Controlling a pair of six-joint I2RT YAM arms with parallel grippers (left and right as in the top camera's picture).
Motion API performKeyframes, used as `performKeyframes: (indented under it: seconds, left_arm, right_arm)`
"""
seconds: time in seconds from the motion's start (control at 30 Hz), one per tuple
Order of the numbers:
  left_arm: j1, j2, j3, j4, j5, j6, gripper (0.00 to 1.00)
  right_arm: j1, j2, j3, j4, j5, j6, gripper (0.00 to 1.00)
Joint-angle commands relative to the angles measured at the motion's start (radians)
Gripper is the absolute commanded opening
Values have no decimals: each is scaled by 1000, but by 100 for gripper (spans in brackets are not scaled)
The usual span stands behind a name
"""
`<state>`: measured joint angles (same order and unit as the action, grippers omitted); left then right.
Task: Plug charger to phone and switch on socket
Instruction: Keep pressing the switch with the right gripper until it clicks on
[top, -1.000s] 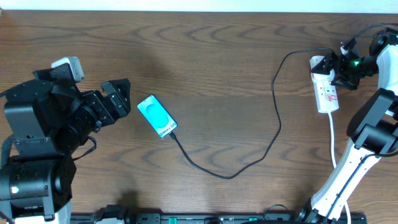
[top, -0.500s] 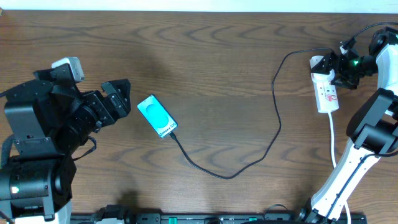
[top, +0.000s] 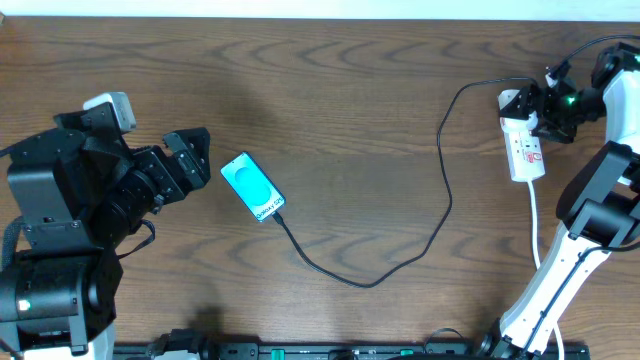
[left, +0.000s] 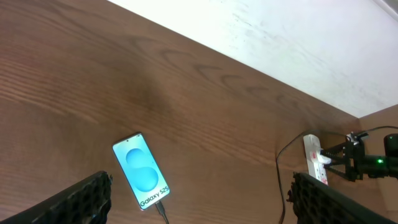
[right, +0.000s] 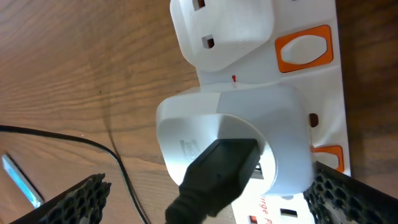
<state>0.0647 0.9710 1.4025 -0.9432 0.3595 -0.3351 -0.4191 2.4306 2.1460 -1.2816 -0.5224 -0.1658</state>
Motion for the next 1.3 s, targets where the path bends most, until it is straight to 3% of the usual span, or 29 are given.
performKeyframes:
  seconds: [0.0, 1.27]
  left_arm:
    - [2, 2, 11, -6, -14, 21, 92]
    - [2, 2, 11, -14, -14, 21, 92]
  right_arm:
    - [39, 10, 10, -1, -21, -7, 99]
    - [48, 10, -76, 24, -27, 8, 99]
